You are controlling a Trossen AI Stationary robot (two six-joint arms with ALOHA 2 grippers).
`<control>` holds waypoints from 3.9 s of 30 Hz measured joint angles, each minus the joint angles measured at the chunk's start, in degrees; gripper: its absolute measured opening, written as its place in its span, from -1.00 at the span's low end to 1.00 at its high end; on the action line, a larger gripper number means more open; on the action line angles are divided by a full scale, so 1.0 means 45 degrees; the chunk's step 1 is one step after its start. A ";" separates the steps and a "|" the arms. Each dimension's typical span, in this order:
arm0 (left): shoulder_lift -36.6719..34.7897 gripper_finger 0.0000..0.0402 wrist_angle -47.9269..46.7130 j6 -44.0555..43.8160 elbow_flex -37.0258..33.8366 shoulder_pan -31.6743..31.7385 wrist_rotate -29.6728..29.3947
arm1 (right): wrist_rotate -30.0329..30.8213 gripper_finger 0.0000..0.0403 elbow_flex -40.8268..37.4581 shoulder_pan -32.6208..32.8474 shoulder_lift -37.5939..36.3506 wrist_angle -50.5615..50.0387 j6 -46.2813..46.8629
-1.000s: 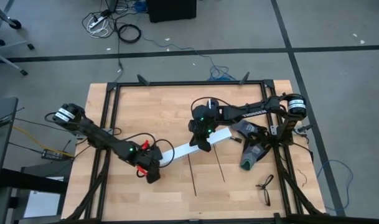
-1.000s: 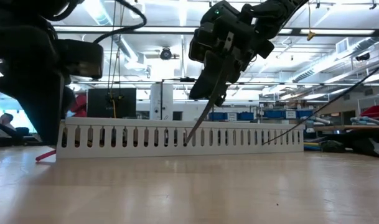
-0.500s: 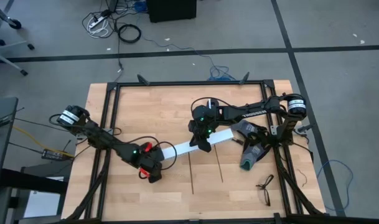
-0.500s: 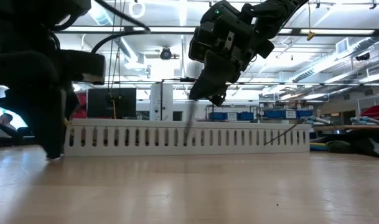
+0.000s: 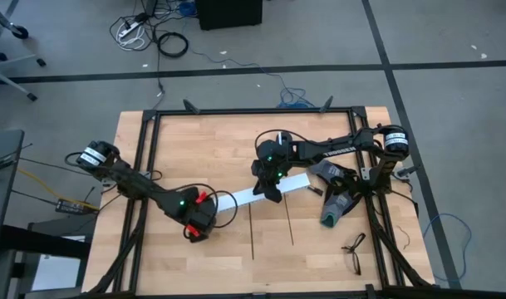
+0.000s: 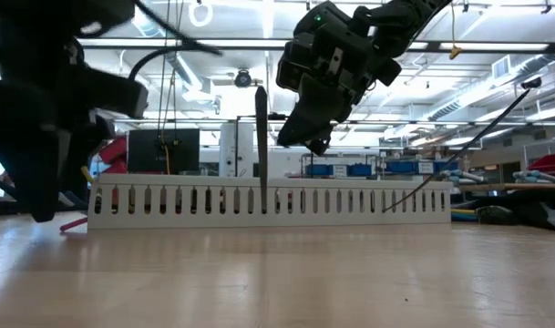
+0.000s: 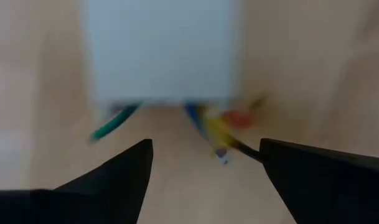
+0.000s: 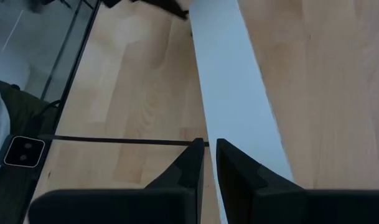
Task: Ziptie cables
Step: Close the white cable duct
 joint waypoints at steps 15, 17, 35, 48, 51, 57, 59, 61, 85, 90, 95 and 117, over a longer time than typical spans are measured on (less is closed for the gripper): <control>-0.0005 0.48 -0.0545 0.1073 -0.0009 0.0514 -0.0388 | -0.0004 -0.80 0.0000 -0.0055 0.0004 0.0005 -0.0042; -0.0005 0.52 -0.0480 0.1021 -0.0009 0.0713 -0.0446 | -0.0002 -0.80 0.0000 -0.0055 0.0004 0.0004 -0.0044; -0.0015 0.36 -0.0058 0.1415 -0.0009 0.1378 -0.1384 | 0.0962 -1.00 0.0010 0.0066 0.0130 -0.0048 -0.0510; -0.0019 0.10 0.0321 0.1355 -0.0161 0.1394 -0.1383 | 0.1011 -1.00 -0.0141 0.0226 0.1021 -0.0028 -0.0564; -0.0015 0.06 0.0599 0.1336 -0.0165 0.1471 -0.1399 | 0.0886 -1.00 -0.0141 0.0222 0.1073 0.0049 -0.0509; -0.0005 -0.01 0.0831 0.1268 -0.0165 0.1788 -0.1447 | 0.0864 -1.00 -0.0141 0.0270 0.1156 0.0110 -0.0408; -0.0005 -0.02 0.0851 0.1260 -0.0165 0.1838 -0.1440 | 0.0865 -1.00 -0.0141 0.0272 0.1156 0.0193 -0.0404; -0.0005 -0.02 0.0846 0.1269 -0.0165 0.1858 -0.1428 | 0.0865 -1.00 -0.0146 0.0270 0.1156 0.0194 -0.0404; -0.0612 0.20 -0.0462 0.2351 -0.0150 0.1459 -0.1472 | 0.0865 -1.00 -0.0165 0.0129 0.1170 -0.0005 -0.0554; -0.0607 0.21 -0.0460 0.2738 -0.0154 0.1596 -0.1830 | 0.0867 -1.00 -0.0165 0.0129 0.1175 -0.0010 -0.0612; -0.0602 0.21 -0.0464 0.2849 -0.0576 0.1721 -0.1689 | 0.0777 -1.00 -0.0165 0.0124 0.1185 -0.0010 -0.0642; -0.0597 0.14 0.0394 0.4557 -0.0777 0.1712 -0.1943 | 0.0617 -1.00 -0.0165 0.0120 0.1185 -0.0010 -0.0652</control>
